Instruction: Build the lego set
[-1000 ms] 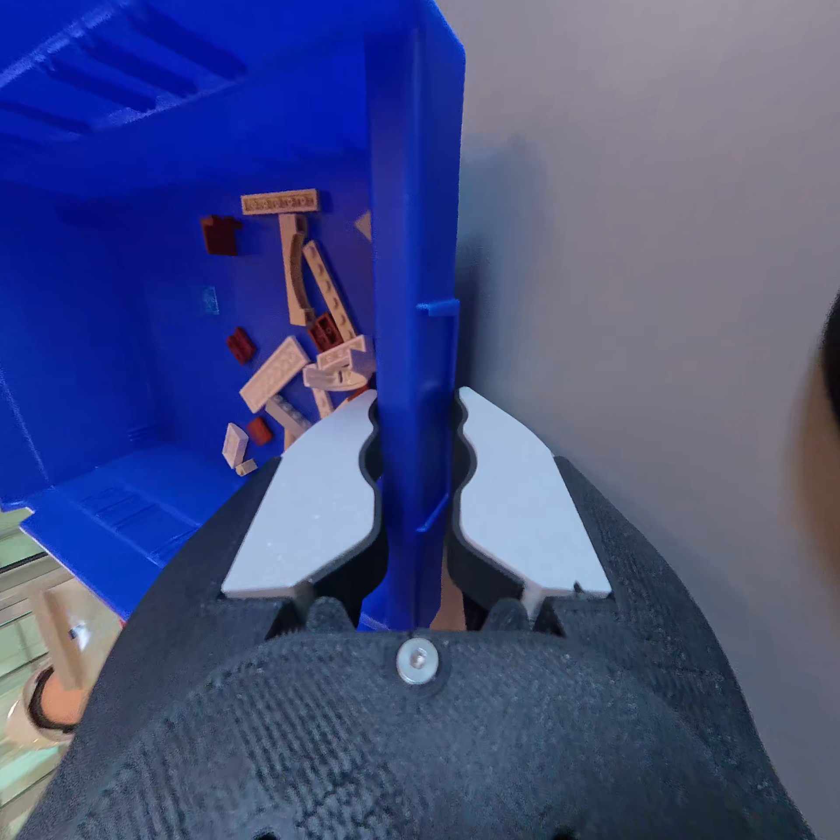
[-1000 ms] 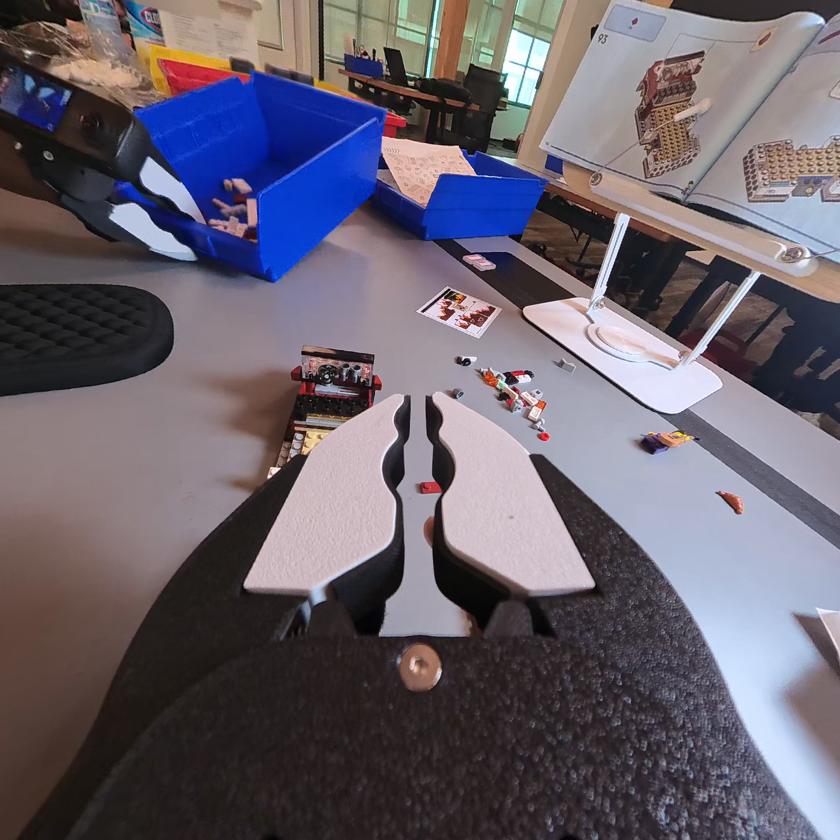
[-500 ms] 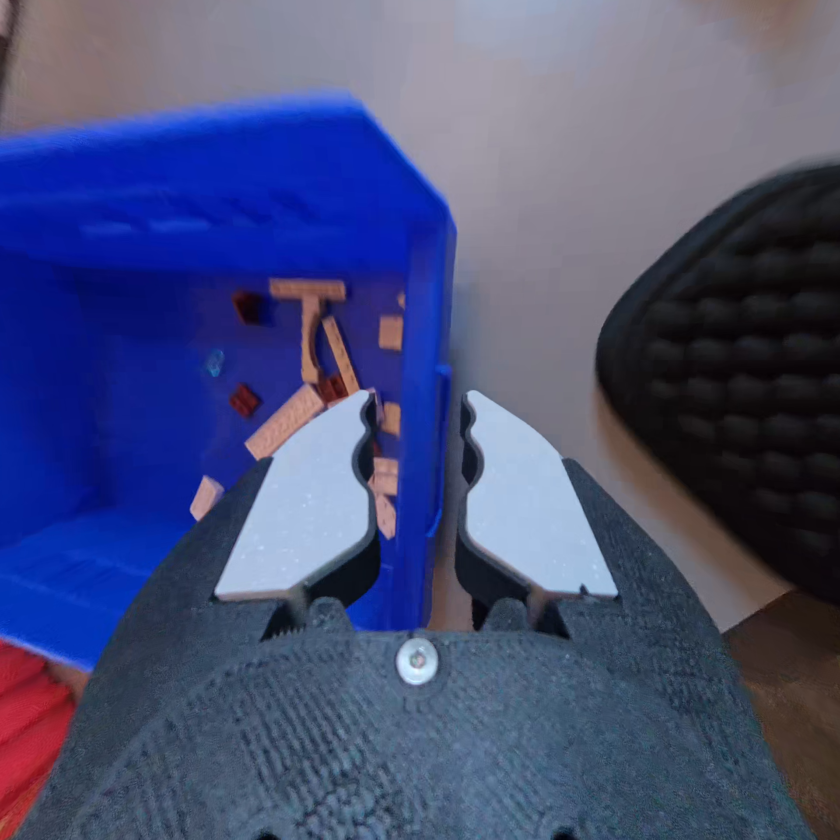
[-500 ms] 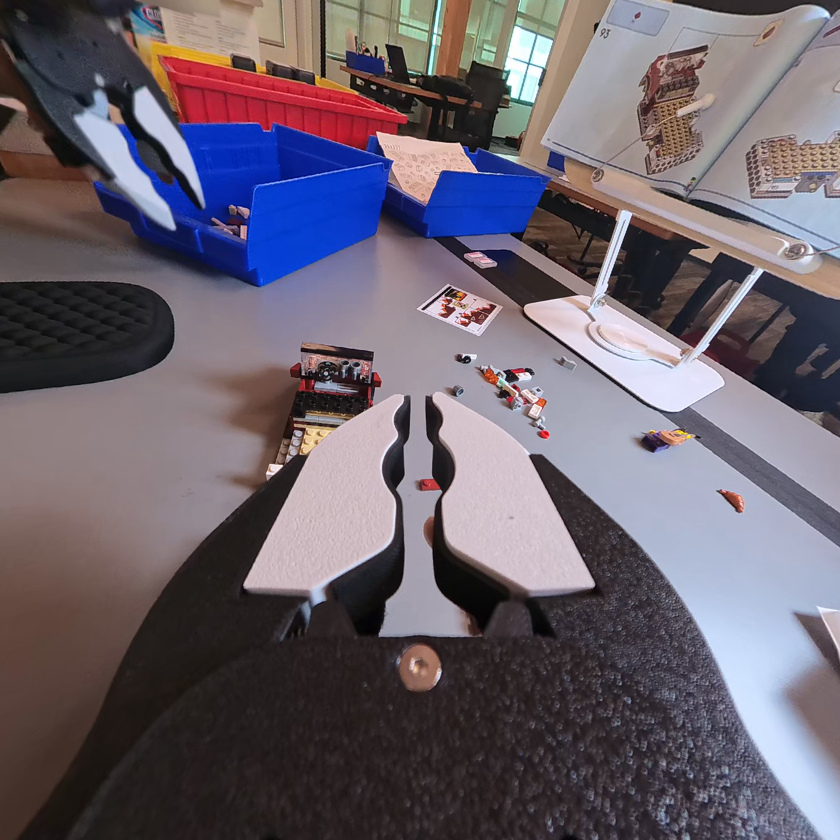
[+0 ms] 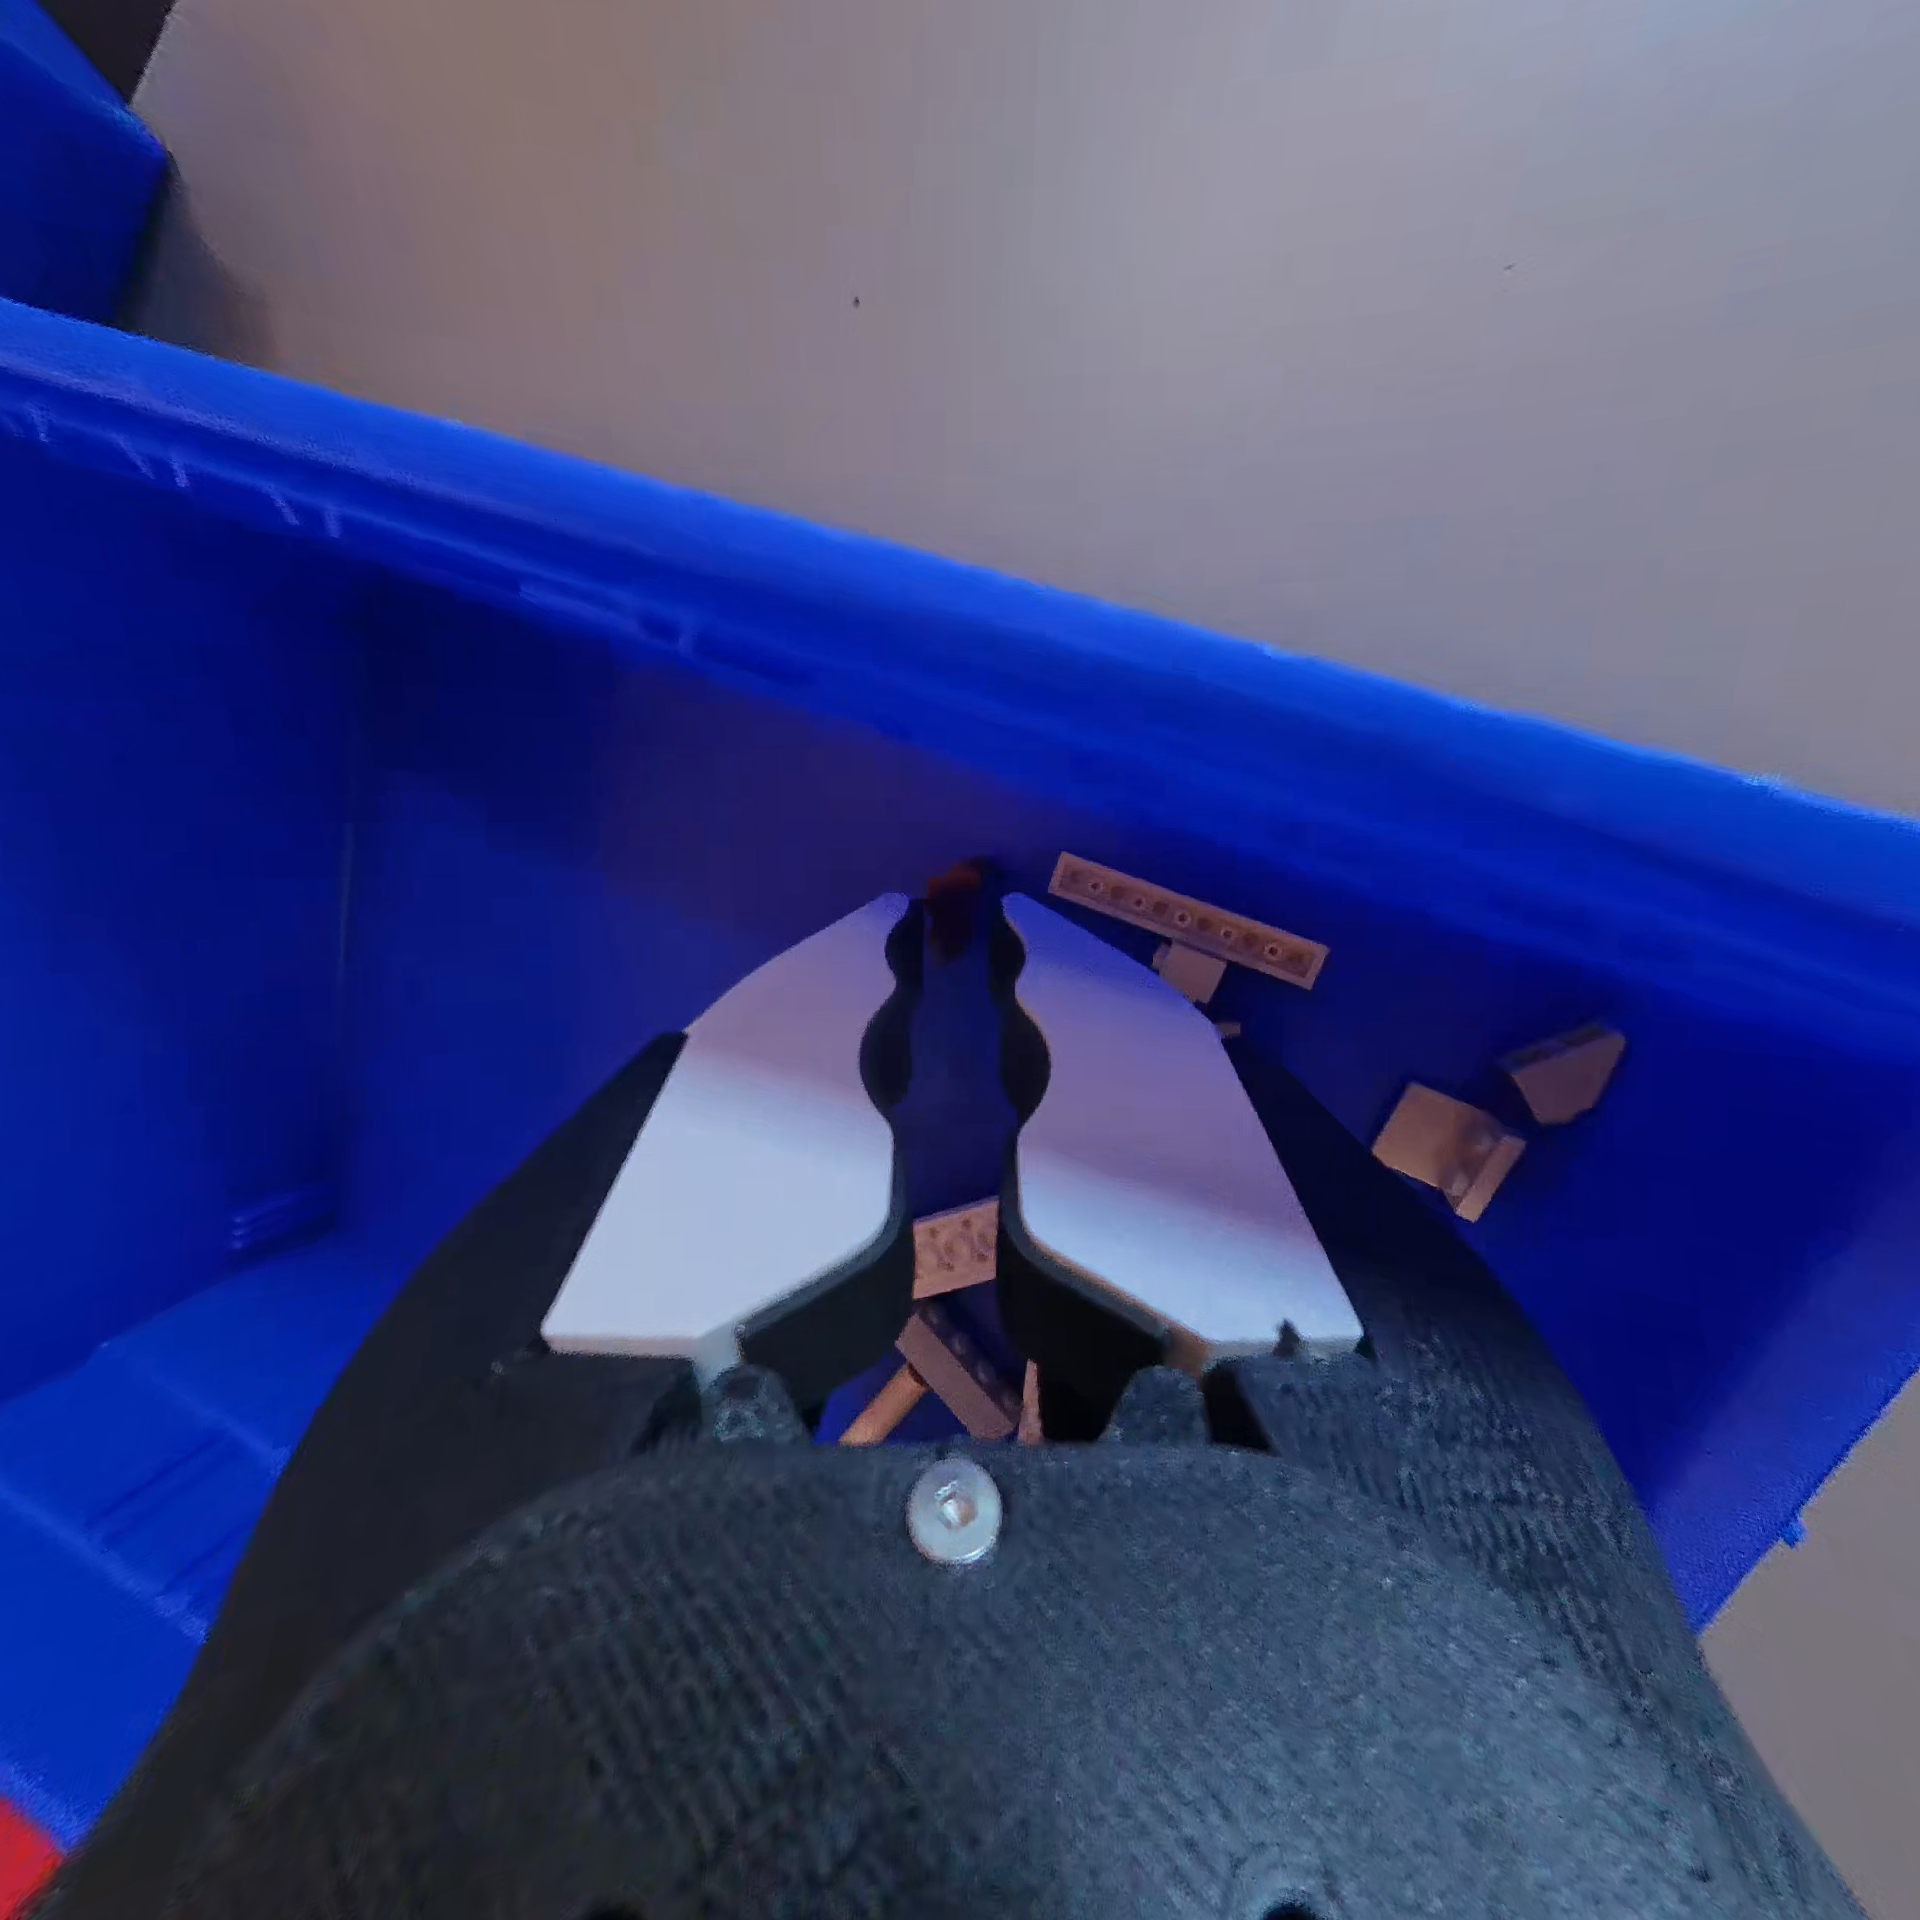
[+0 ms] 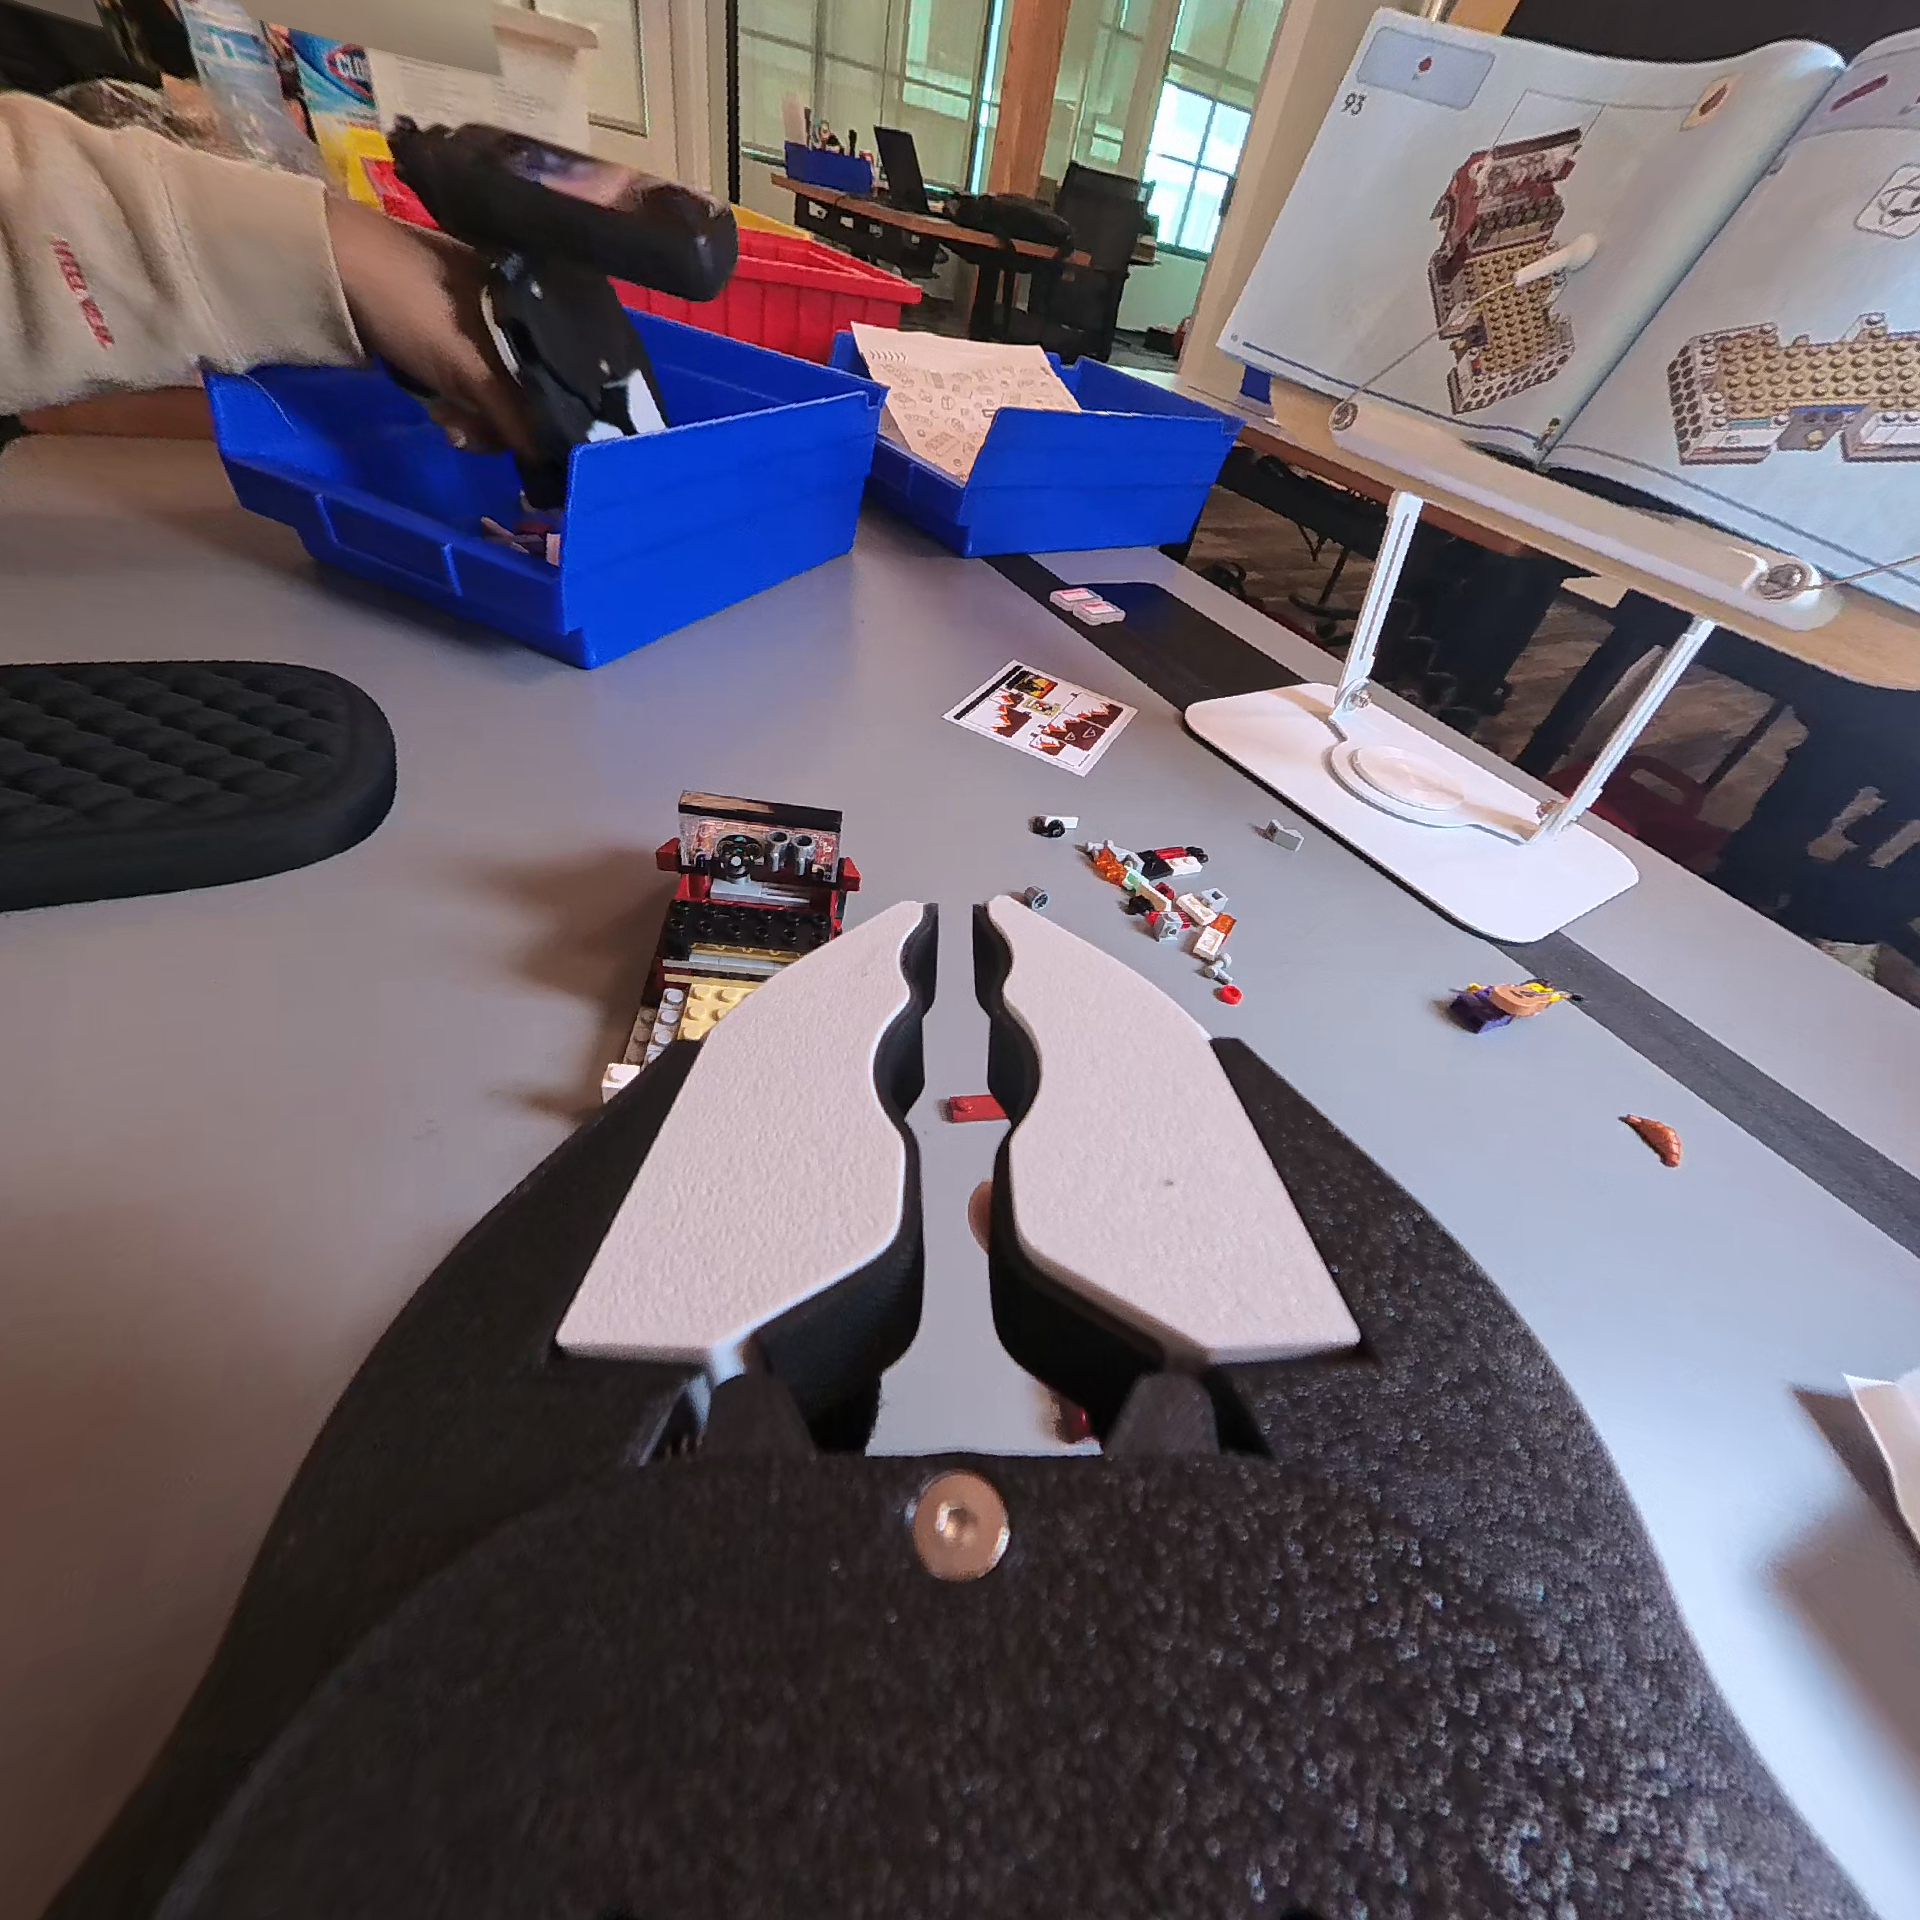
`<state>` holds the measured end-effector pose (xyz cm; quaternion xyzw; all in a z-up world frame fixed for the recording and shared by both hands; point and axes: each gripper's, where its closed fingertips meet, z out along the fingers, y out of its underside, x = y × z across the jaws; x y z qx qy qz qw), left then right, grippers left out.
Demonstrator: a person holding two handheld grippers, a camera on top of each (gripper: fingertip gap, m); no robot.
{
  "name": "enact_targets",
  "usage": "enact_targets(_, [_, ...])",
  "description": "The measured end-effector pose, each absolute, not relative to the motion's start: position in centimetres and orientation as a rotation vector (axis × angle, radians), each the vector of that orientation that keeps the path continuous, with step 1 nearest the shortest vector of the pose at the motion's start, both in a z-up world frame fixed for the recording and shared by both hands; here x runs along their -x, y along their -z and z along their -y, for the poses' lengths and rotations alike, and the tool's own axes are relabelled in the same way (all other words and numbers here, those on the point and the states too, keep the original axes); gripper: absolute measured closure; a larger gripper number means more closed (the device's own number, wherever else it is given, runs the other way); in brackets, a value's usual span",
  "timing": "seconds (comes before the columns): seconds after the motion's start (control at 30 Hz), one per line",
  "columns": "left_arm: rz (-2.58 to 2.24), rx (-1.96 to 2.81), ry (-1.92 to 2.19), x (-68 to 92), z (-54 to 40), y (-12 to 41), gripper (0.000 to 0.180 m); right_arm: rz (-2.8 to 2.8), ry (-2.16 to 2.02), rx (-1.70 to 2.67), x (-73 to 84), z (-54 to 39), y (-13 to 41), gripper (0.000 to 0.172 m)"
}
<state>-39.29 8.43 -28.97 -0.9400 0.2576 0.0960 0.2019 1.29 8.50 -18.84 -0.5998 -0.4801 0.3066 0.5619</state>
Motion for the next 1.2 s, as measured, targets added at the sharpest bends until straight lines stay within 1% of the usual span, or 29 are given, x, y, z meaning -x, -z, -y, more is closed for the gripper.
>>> enact_targets(0.07, [-0.726, 2.619, -0.272, 39.3, -8.5, 29.1, 0.174, 1.128, -0.729, 1.418, -1.3, -8.6, 18.9, 0.165])
enact_targets(0.37, [-0.722, 2.598, -0.273, 39.4, -8.6, 29.2, 0.175, 1.131, -0.724, 1.424, -1.2, -8.6, 19.2, 0.165])
enact_targets(0.53, [-0.714, 2.560, -0.315, 39.7, -8.8, 28.3, 0.176, 1.131, -0.720, 1.423, -1.2, -8.6, 19.2, 0.165])
enact_targets(0.63, [-0.671, 2.500, -0.341, 40.1, -8.8, 26.4, 0.176, 1.129, -0.721, 1.421, -1.2, -8.5, 19.1, 0.165])
enact_targets(0.77, [-0.595, 2.354, -0.298, 39.5, -8.2, 21.5, 0.176, 1.129, -0.723, 1.413, -1.1, -8.4, 18.9, 0.165])
enact_targets(0.83, [-0.589, 2.236, -0.157, 36.9, -7.4, 18.4, 0.176, 1.132, -0.730, 1.407, -1.0, -8.2, 18.8, 0.165])
enact_targets(1.0, [-0.649, 1.840, 0.488, 24.7, -3.9, 11.4, 0.177, 1.128, -0.887, 1.373, 0.9, -6.2, 17.6, 0.164])
enact_targets(1.07, [-0.696, 1.689, 0.712, 19.7, -2.4, 10.3, 0.177, 1.130, -0.999, 1.343, 2.2, -4.6, 16.5, 0.161])
enact_targets(1.2, [-0.811, 1.473, 1.068, 11.5, -0.5, 10.2, 0.177, 1.178, -1.139, 1.298, 4.4, -1.6, 14.6, 0.153])
